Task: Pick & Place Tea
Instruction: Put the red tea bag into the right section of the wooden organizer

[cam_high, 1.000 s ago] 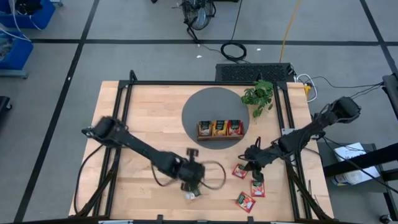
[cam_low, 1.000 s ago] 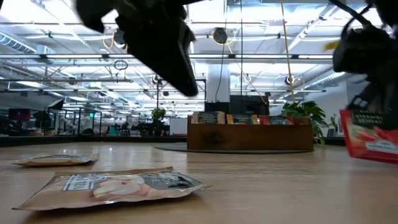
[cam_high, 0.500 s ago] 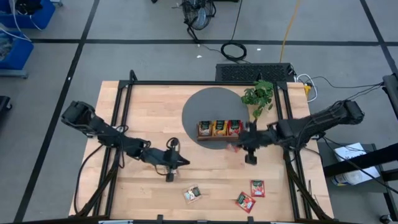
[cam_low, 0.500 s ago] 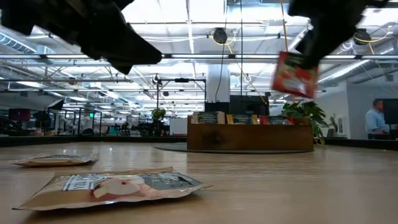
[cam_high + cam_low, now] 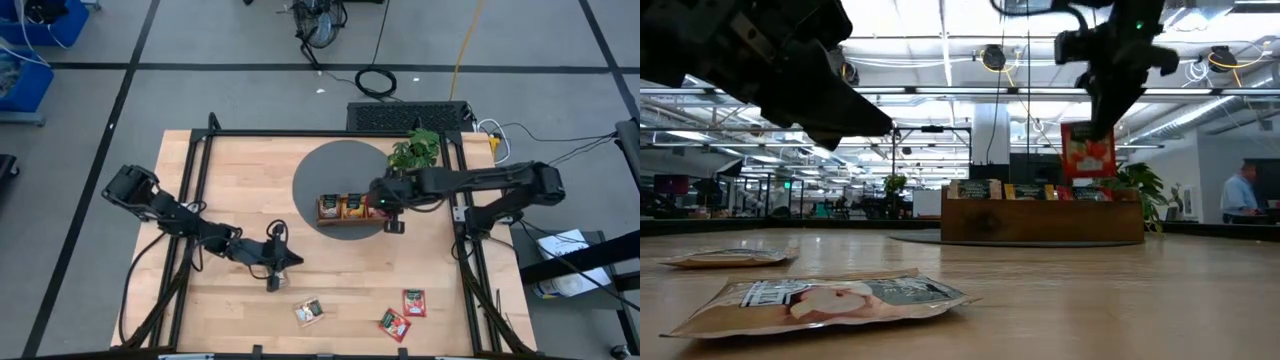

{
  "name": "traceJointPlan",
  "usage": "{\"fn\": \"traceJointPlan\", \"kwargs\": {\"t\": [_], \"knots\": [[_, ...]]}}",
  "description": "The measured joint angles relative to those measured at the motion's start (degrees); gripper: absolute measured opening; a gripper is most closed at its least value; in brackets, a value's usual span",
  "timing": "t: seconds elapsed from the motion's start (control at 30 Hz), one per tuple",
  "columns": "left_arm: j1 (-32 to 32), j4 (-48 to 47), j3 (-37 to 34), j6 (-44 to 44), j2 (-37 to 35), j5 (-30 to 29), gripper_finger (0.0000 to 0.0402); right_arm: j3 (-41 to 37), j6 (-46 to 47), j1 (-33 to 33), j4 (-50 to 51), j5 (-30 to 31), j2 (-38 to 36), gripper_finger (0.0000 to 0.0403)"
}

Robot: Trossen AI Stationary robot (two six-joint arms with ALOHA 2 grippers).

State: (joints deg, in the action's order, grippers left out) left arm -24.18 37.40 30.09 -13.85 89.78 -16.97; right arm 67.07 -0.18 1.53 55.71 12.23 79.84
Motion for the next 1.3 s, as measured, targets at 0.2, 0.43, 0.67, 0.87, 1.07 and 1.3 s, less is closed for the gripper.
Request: {"fn": "traceJointPlan", "kwargs": {"t": [0.2, 0.43, 0.67, 0.87, 1.07, 1.3], "knots": [[0.0, -0.4, 0.0, 0.0, 0.0, 0.0, 0.0021, -0.4, -2.7, 0.0, -0.6, 1.7, 4.3, 0.0], [0.0, -0.6, 0.0, 0.0, 0.0, 0.0, 0.0021, -4.6, -2.6, 0.1, -4.2, 2.9, 5.7, 0.0], [0.0, -1.7, 0.0, -0.1, 0.0, 0.3, 0.0021, -8.6, -3.1, 1.8, -6.6, 2.8, 5.7, 0.0], [0.0, -1.7, 0.0, -0.4, 0.0, 0.3, 0.0021, -11.5, -3.9, 2.6, -11.3, 2.8, 5.7, 0.0004], [0.0, -1.7, 0.0, -0.5, 0.0, 0.3, 0.0021, -11.9, -4.3, 2.6, -13.0, 2.8, 5.7, 0.0014], [0.0, -2.4, 0.0, -1.9, 0.0, 0.3, 0.0021, -11.9, -4.9, 2.5, -14.8, 2.8, 5.7, 0.0052]]}}
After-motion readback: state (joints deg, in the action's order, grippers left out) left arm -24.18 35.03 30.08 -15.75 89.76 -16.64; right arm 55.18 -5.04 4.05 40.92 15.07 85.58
